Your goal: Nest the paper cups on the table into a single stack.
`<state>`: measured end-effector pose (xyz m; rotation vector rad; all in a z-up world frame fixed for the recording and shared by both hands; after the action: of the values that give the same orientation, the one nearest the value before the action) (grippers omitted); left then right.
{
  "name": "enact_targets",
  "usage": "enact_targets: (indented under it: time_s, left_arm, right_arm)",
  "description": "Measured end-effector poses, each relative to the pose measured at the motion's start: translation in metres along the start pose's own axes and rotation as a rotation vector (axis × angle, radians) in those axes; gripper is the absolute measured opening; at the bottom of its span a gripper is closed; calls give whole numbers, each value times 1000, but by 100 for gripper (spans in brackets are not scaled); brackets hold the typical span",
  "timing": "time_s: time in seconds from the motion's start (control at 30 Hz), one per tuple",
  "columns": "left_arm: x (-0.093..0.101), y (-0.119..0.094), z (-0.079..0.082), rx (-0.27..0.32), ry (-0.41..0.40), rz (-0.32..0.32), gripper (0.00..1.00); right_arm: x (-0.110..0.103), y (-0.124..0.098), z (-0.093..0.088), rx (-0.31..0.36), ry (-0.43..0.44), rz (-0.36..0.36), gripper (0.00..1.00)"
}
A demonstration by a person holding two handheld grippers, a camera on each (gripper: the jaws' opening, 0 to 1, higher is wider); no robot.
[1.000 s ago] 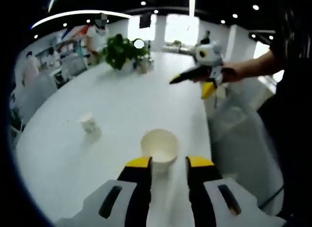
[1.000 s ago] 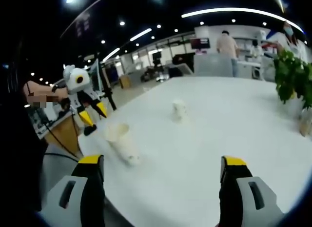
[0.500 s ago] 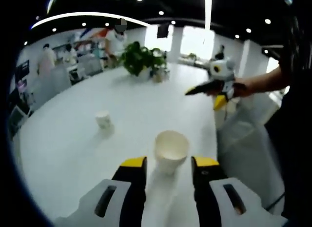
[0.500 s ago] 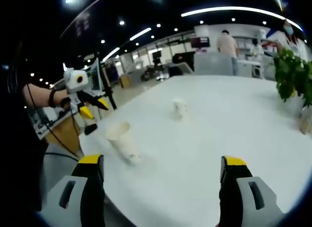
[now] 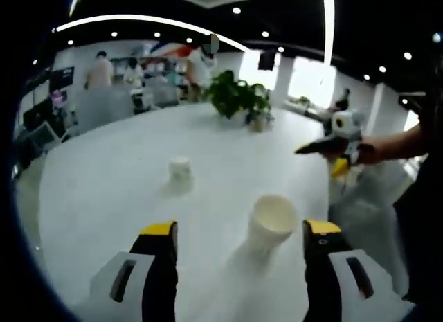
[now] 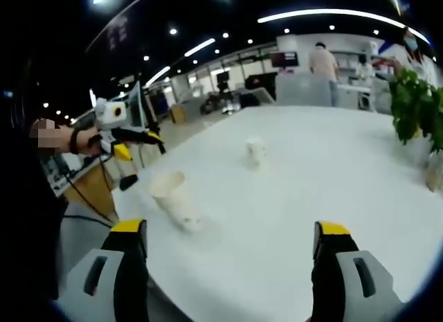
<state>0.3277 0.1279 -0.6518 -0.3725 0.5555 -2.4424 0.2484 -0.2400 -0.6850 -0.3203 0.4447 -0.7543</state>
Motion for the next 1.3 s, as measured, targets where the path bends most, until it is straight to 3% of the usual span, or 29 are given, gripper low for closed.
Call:
enact_targets:
  time_s: [0.2,0.4,0.97,1.3]
  left_arm:
    - [-5,-2,3,41,-18,24,79]
    - [-7,0,6,102,-39,70,99]
    - [-19,11,7,100,-63,84,99]
    - [-40,40,12,112,-72,106,99]
  right_arm:
    - [0,2,1,-1,-5,3,98]
    - [-1,4,1,2,-1,6,98]
    - [-2,1,-7,-6,13,1,98]
    - [-4,5,-8,-15,17,21,98]
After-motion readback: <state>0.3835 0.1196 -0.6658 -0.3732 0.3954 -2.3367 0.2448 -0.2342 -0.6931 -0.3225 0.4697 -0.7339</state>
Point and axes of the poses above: the point that each gripper's makers call its tool centre point, and the gripper's own axes: y roughly forward along the fingers, x roughly to its right, z roughly out of its top, the point moved 9 cm from there along -y, roughly backward along the fingers, and after that the axes turned 6 degrees about z, right-handed, at the moved point
